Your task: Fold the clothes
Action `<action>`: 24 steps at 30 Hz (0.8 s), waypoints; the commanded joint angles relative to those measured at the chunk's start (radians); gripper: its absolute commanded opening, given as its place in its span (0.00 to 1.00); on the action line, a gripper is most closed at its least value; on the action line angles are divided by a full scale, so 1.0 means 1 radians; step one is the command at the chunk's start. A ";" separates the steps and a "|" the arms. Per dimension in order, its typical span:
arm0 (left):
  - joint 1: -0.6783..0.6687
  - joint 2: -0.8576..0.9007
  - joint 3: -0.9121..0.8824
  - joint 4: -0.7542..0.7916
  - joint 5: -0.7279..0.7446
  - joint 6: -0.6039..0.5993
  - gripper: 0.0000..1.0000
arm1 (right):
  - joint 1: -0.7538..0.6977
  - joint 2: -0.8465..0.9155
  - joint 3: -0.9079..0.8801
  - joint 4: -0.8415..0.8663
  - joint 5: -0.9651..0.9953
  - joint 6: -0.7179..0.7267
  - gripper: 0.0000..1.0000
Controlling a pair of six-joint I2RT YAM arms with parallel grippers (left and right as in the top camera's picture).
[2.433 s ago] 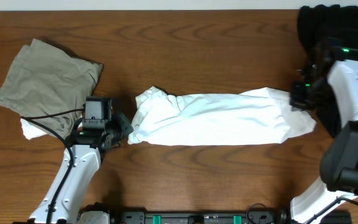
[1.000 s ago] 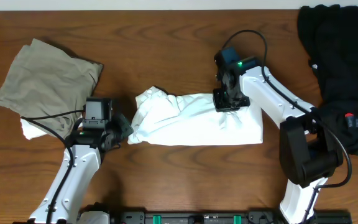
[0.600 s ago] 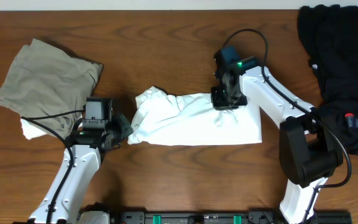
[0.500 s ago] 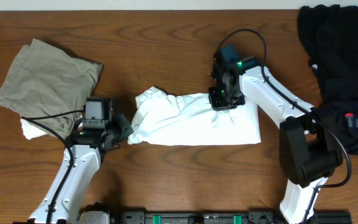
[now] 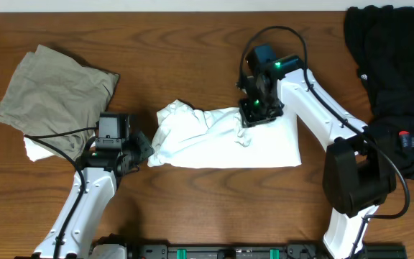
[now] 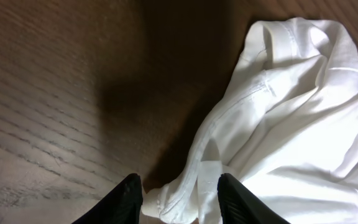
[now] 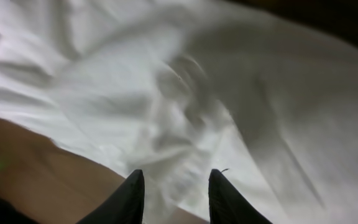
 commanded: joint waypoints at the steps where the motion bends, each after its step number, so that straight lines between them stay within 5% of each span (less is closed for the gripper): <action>1: 0.005 -0.013 -0.005 -0.003 -0.012 0.018 0.43 | -0.006 -0.011 0.011 -0.050 0.276 0.153 0.31; 24: 0.005 -0.013 -0.005 -0.003 -0.012 0.018 0.43 | -0.046 -0.010 -0.098 0.063 0.159 0.204 0.40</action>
